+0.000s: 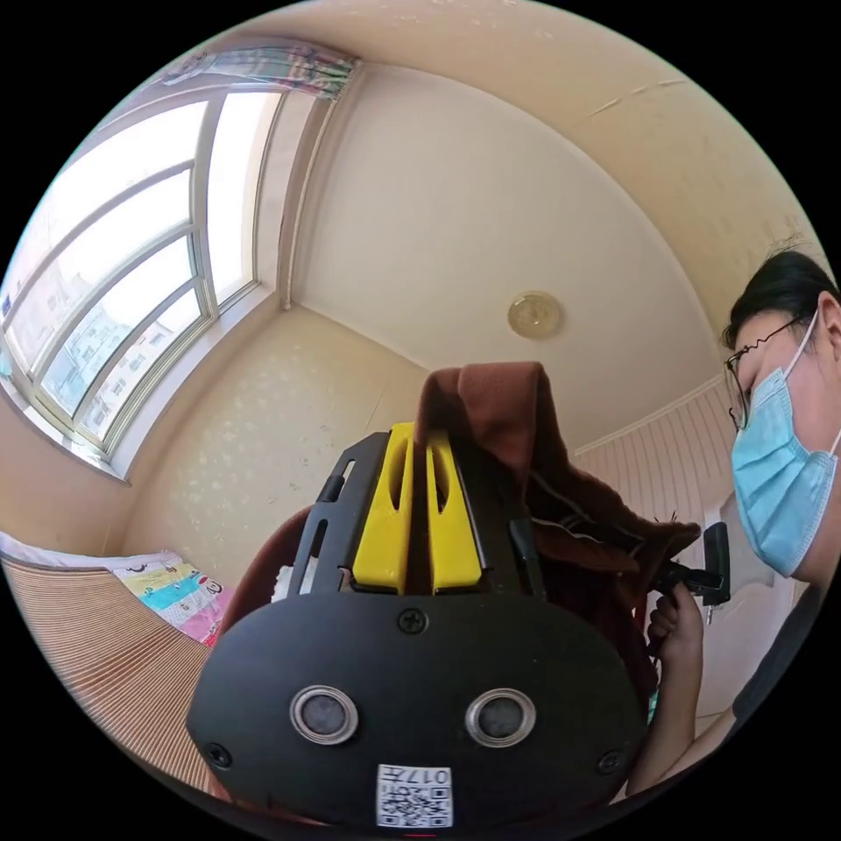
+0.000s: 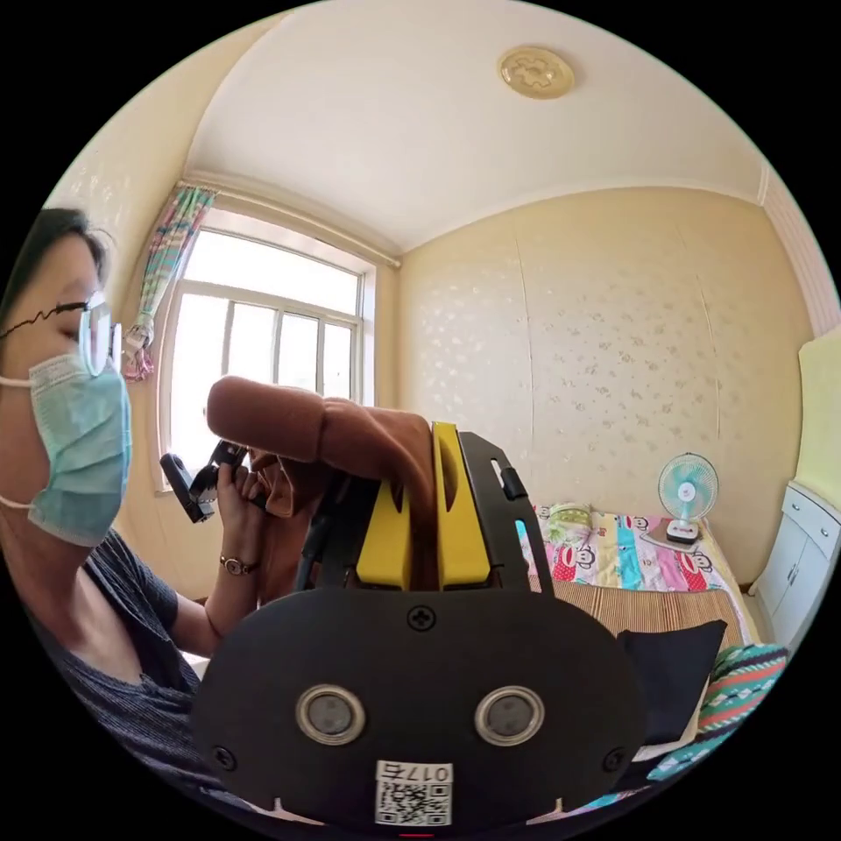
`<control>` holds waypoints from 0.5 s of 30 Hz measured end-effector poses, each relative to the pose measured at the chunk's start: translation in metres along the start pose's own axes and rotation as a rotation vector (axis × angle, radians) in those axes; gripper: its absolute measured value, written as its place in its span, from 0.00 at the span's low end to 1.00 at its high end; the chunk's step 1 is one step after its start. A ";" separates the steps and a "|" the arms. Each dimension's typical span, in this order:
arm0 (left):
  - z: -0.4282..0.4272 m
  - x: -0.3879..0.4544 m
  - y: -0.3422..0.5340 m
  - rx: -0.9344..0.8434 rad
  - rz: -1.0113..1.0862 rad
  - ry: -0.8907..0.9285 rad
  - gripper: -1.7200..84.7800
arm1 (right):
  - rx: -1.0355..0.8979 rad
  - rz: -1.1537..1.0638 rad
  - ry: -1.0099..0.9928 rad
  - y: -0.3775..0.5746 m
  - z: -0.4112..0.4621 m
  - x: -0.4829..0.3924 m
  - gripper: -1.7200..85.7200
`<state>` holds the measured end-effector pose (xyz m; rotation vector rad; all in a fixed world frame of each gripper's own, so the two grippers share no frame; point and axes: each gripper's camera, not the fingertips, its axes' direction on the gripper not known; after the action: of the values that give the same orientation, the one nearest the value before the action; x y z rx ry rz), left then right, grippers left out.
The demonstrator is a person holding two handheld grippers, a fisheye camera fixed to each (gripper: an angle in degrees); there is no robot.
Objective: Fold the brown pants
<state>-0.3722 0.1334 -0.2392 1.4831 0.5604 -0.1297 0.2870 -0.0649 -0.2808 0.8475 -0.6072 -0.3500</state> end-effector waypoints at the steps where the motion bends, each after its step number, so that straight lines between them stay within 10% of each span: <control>1: 0.057 -0.016 0.005 -0.062 -0.019 -0.026 0.01 | -0.040 -0.002 0.043 -0.030 0.056 0.033 0.09; 8: 0.436 -0.167 0.070 -0.756 -0.162 -0.145 0.08 | -0.398 0.377 0.100 -0.079 0.336 0.236 0.12; 15: 0.402 -0.185 0.338 -1.408 0.045 -0.040 0.10 | -0.801 0.456 0.005 0.242 0.427 0.243 0.11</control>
<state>-0.2817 -0.2642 0.1404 0.1181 0.4095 0.2434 0.2209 -0.2926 0.2127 -0.0648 -0.5696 -0.1457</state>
